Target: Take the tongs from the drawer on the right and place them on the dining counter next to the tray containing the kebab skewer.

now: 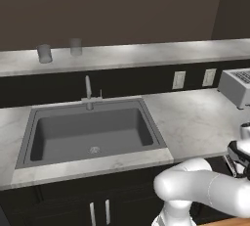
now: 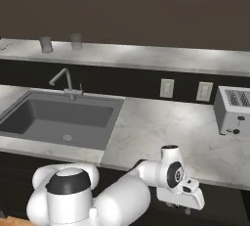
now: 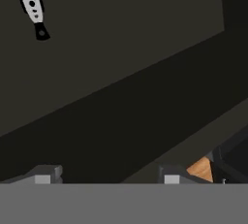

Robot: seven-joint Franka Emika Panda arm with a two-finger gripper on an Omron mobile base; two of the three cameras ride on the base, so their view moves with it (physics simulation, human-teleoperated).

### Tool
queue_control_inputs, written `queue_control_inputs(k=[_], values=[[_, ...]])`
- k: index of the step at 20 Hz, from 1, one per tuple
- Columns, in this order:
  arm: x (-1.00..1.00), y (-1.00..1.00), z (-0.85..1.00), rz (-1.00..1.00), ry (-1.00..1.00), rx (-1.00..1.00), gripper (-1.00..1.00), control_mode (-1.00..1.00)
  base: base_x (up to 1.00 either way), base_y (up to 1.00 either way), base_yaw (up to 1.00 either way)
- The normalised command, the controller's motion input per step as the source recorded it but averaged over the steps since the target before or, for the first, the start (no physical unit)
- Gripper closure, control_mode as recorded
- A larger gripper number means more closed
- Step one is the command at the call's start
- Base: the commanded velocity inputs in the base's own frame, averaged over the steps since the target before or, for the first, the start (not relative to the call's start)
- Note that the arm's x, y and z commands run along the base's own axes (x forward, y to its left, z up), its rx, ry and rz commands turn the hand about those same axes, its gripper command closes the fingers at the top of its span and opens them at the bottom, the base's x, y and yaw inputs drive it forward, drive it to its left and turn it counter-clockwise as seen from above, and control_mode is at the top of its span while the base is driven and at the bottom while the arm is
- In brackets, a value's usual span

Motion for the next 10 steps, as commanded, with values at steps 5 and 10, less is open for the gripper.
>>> queue_control_inputs(k=[5,10], values=[[-0.89,-0.26,-0.66,0.00,0.00,0.07,-1.00,-1.00,0.00,0.00,0.00],[-0.86,-0.26,-0.63,0.00,0.00,0.12,-1.00,-1.00,0.00,0.00,0.00]])
